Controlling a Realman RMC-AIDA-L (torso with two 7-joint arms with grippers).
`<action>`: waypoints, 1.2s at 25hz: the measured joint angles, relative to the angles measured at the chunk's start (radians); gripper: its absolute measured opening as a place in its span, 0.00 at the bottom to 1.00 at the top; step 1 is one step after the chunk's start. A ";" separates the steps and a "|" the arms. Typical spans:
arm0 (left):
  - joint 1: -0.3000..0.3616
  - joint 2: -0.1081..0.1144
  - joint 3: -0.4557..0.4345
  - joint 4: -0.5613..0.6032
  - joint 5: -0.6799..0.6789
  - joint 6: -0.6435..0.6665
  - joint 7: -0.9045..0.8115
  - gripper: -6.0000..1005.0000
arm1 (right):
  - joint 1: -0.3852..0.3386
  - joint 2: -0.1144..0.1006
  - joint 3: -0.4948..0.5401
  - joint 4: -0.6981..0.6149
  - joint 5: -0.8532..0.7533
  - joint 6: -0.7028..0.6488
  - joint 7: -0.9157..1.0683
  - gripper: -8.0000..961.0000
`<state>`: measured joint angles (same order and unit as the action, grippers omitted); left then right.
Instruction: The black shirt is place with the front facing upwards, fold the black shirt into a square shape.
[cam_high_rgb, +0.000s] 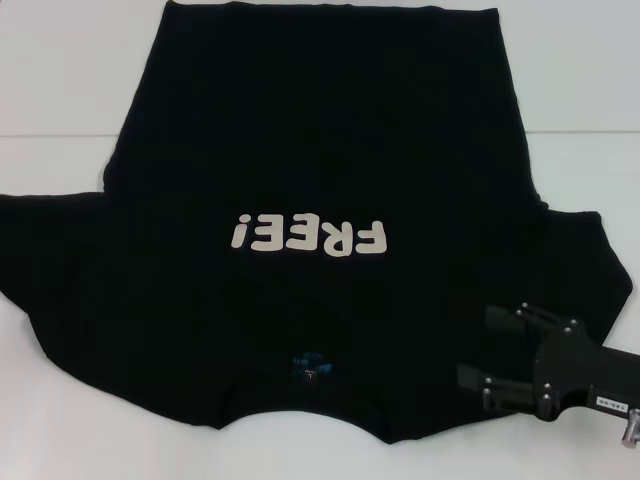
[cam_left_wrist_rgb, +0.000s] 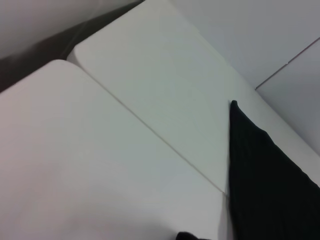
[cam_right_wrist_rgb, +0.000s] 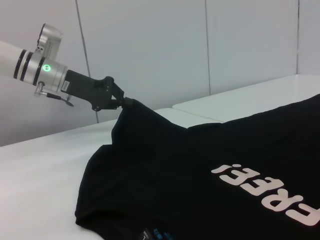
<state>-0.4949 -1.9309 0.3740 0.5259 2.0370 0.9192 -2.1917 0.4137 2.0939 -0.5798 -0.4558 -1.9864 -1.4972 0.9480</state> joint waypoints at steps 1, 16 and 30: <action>-0.001 0.001 0.000 0.000 0.000 0.001 -0.001 0.08 | 0.000 0.000 0.000 0.001 0.000 0.000 0.000 0.95; -0.052 -0.005 0.002 0.012 -0.022 0.213 -0.102 0.10 | 0.000 0.001 -0.004 0.002 0.000 -0.001 0.000 0.95; -0.083 -0.098 0.006 -0.001 -0.027 0.233 -0.106 0.12 | 0.000 0.001 -0.007 0.003 0.000 -0.011 0.000 0.95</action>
<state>-0.5778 -2.0285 0.3805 0.5251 2.0096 1.1524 -2.2973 0.4135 2.0954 -0.5871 -0.4524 -1.9865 -1.5085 0.9480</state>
